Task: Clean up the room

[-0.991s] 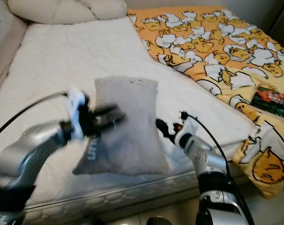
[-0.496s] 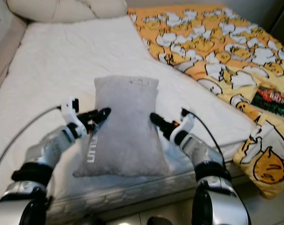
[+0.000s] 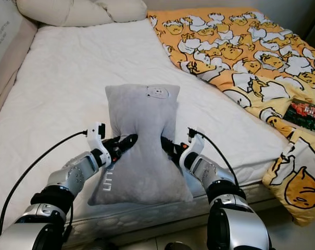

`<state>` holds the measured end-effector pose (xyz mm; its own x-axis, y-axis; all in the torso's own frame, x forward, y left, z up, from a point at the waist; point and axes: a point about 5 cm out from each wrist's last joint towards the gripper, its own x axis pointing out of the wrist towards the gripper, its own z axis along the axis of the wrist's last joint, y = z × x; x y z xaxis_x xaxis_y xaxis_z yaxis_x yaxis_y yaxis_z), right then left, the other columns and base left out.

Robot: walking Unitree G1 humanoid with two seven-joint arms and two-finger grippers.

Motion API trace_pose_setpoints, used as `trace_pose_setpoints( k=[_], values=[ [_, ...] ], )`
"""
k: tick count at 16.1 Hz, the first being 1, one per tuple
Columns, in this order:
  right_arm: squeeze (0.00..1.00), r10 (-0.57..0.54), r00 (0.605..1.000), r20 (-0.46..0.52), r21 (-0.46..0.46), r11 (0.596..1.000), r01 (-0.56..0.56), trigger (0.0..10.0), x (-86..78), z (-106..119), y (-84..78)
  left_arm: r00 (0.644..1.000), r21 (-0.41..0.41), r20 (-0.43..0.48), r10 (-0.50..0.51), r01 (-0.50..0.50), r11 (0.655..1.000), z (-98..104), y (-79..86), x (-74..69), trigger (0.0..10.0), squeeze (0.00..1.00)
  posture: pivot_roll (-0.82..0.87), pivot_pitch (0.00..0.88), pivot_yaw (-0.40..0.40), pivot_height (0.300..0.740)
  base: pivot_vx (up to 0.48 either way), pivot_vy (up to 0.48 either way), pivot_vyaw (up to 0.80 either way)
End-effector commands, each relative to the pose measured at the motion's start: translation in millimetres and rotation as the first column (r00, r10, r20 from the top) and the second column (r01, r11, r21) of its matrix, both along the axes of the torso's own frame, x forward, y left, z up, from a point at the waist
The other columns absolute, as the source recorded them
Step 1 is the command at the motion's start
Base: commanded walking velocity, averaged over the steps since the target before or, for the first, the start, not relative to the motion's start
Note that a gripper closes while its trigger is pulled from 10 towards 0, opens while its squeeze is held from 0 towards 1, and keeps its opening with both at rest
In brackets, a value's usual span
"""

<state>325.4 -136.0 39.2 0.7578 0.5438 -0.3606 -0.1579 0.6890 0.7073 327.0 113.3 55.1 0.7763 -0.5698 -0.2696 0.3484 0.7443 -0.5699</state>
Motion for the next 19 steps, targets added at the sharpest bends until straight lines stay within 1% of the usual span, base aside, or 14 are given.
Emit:
trace_pose_setpoints(
  k=[1,3,4,5,6,8,11,12,14,15,17,18,19],
  values=[
    [0.00,0.038,0.999,-0.038,0.016,0.999,-0.038,0.0,-4.0,-4.8,9.0,0.996,0.021,-0.077,-0.036,0.038,0.999,-14.7,-11.6,-9.4,0.0,0.00,-0.09,0.076,0.003,0.740,0.000,0.000,0.00],
    [0.00,0.044,0.997,-0.067,0.022,0.999,-0.043,0.0,-6.2,-7.3,12.6,0.997,0.041,-0.067,-0.031,0.034,0.999,-14.3,-11.7,-8.7,0.0,0.00,-0.08,0.071,0.001,0.740,0.000,0.000,0.00],
    [0.00,0.024,0.997,-0.078,0.038,0.999,-0.021,0.0,-5.9,-7.5,14.2,0.998,0.069,-0.050,-0.038,0.041,0.997,-14.0,-11.6,-8.2,0.0,0.00,-0.08,0.068,0.002,0.740,0.000,0.000,0.00],
    [0.00,0.008,0.997,-0.072,0.044,0.999,-0.005,0.0,-5.0,-7.0,14.2,0.998,0.066,-0.037,-0.042,0.045,0.997,-12.9,-11.8,-8.2,0.0,0.00,-0.08,0.067,0.003,0.740,0.000,0.000,0.00],
    [0.00,-0.012,0.998,-0.059,0.023,1.000,0.014,0.0,-3.5,-6.5,12.5,0.999,0.056,-0.020,-0.048,0.049,0.997,-10.9,-12.6,-8.1,0.0,0.00,-0.09,0.063,0.004,0.740,0.000,0.000,0.00],
    [0.00,-0.018,1.000,-0.014,-0.003,1.000,0.018,0.0,-1.0,-3.2,9.4,0.999,0.097,0.007,-0.050,0.049,0.994,-9.4,-10.9,-8.2,0.0,0.00,-0.09,0.057,0.008,0.740,0.000,0.000,0.00],
    [0.00,-0.020,0.999,0.037,-0.044,0.999,0.022,0.0,0.4,-1.0,7.1,0.999,0.109,0.027,-0.044,0.041,0.993,-7.4,-8.0,-8.0,0.0,0.00,-0.09,0.053,0.011,0.740,0.000,0.000,0.00],
    [0.00,-0.021,0.999,0.045,-0.061,0.998,0.024,0.0,-0.2,-1.9,7.1,0.998,0.149,0.042,-0.046,0.039,0.988,-7.4,-6.0,-8.6,0.0,0.00,-0.09,0.045,0.013,0.740,0.000,0.000,0.00],
    [0.00,-0.031,0.999,0.037,-0.066,0.997,0.034,0.0,-0.7,-2.9,6.7,0.999,0.166,0.033,-0.038,0.032,0.986,-8.1,-4.6,-9.3,0.0,0.00,-0.08,0.041,0.016,0.740,0.000,0.000,0.00],
    [0.00,-0.038,0.999,0.030,-0.066,0.997,0.040,0.0,-1.1,-3.6,6.7,0.999,0.159,0.030,-0.039,0.034,0.987,-7.2,-5.2,-9.5,0.0,0.00,-0.08,0.037,0.017,0.740,0.000,0.000,0.00],
    [0.00,-0.036,0.999,0.021,-0.089,0.995,0.038,0.0,-2.8,-5.4,6.6,0.996,0.158,0.083,-0.039,0.025,0.987,0.5,-7.2,-8.8,0.0,0.00,-0.08,0.032,0.019,0.740,0.000,0.000,0.00],
    [0.00,-0.042,0.999,-0.024,-0.057,0.998,0.041,0.0,-3.9,-6.2,7.7,0.995,0.173,0.096,-0.026,0.009,0.985,2.0,-5.3,-8.0,0.0,0.00,-0.08,0.028,0.021,0.740,0.000,0.000,0.00],
    [0.00,-0.038,0.998,-0.052,-0.065,0.997,0.034,0.0,-4.6,-7.2,7.4,0.995,0.163,0.095,-0.020,0.004,0.987,2.8,-5.3,-7.7,0.0,0.00,-0.08,0.028,0.021,0.740,0.000,0.000,0.00]
  ],
)
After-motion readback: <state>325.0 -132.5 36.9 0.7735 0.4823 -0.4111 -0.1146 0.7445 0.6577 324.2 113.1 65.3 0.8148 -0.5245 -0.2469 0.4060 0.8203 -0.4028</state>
